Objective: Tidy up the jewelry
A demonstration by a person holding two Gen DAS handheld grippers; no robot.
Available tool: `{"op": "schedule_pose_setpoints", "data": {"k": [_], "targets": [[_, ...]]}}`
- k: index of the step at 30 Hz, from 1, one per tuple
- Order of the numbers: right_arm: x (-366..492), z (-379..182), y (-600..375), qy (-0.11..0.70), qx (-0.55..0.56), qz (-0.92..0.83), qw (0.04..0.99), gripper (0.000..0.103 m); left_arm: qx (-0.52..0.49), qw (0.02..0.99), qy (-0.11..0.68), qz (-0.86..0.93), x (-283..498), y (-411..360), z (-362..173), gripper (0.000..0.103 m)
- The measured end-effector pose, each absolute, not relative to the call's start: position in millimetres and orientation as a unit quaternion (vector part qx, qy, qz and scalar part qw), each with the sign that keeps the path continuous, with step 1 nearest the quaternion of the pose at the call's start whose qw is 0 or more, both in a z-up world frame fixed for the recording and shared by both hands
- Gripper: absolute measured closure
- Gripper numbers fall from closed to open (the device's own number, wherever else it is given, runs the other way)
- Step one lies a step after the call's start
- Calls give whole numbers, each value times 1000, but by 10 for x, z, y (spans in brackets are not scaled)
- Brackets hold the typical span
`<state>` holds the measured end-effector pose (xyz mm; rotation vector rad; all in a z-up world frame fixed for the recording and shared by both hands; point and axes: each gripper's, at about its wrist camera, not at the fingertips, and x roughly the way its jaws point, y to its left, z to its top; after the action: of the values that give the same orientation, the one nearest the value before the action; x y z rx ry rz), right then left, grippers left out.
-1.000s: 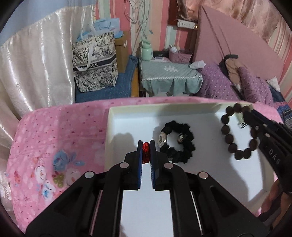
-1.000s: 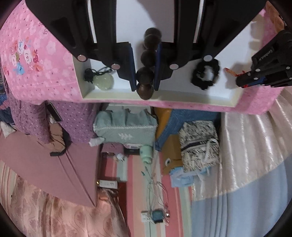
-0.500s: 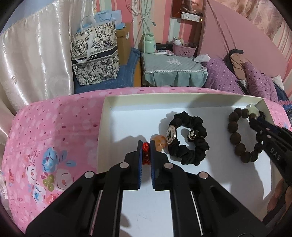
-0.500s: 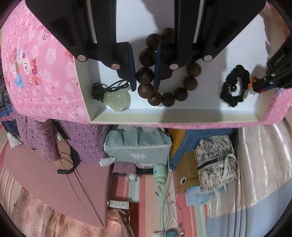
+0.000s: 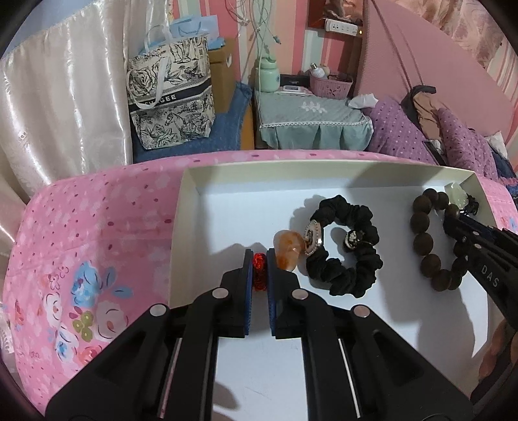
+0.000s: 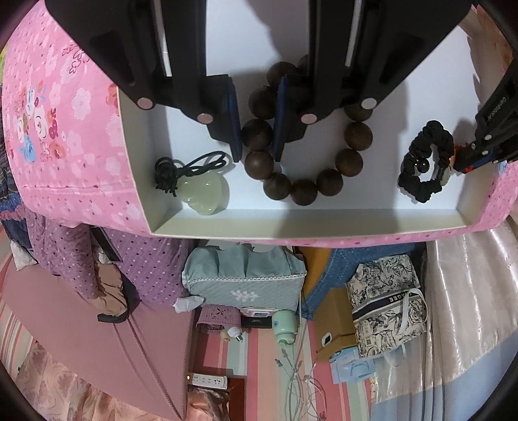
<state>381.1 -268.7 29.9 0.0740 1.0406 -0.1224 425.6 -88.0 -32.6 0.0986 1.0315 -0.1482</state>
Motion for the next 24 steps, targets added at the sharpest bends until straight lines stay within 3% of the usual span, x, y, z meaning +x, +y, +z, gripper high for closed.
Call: {"op": "schedule_pose_setpoints", "data": {"k": [11,17,19,22,24], "targets": [[3809,306,-2690,498,34,-59,865,84,69,868,487,-65,4280,-958,-335,97],[3788,311,-2677,496,33,-58,866,83,88,869,484,-51,4278,-1014,-329,90],[3771,313,-2711,497,42,-56,865,83,102,869,483,-46,4277,-1057,-328,85],[3750,338,-2772,498,54,-49,864,80,114,872,475,-38,4237,-1085,-281,64],[3703,407,-2798,491,53,-41,868,67,115,876,467,-36,4191,-1074,-196,48]]}}
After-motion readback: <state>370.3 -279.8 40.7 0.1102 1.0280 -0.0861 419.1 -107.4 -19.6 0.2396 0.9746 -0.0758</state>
